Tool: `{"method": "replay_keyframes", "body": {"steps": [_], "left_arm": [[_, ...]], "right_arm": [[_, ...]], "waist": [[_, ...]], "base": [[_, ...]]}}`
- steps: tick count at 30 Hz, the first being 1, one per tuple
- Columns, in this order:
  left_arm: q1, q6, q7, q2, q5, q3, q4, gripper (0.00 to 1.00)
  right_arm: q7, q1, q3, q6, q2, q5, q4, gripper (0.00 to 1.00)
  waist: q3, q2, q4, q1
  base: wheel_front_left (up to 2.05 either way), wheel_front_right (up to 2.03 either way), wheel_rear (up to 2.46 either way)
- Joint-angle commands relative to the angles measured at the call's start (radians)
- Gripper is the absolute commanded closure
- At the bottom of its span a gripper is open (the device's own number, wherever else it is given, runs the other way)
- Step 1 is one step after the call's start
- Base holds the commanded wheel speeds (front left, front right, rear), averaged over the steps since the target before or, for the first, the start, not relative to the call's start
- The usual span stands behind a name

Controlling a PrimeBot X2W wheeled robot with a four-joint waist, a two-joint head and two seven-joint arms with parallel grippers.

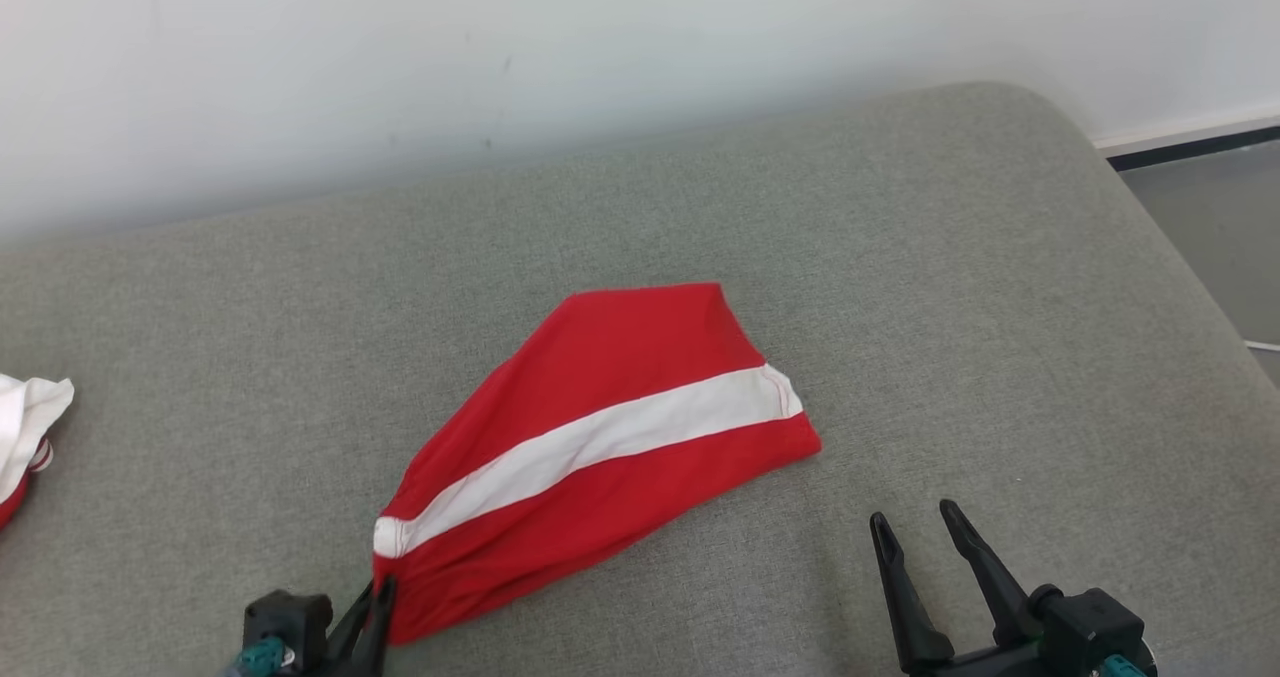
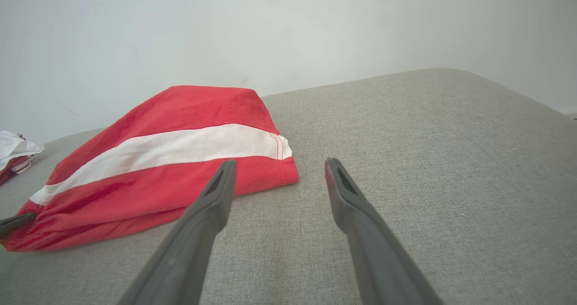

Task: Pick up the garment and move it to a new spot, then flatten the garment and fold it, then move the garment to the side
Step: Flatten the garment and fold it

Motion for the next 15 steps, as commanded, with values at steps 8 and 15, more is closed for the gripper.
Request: {"method": "replay_keyframes", "body": {"steps": [8,15], "left_arm": [[0.075,0.056,-0.041,0.004,-0.008,0.025,0.028,1.0],[0.103,0.074,-0.125,-0.019,-0.021,0.053,0.019,0.0]], "right_arm": [[0.002,0.031,-0.005,-0.002,-0.006,0.008,0.004,0.0],[0.006,0.045,-0.005,-0.002,-0.003,0.01,-0.003,0.0]], "waist": [[-0.042,0.0,-0.001,0.0001],[-0.065,0.0,0.019,0.0001]], "base": [[0.0,0.0,0.0],[0.0,0.0,0.0]]}}
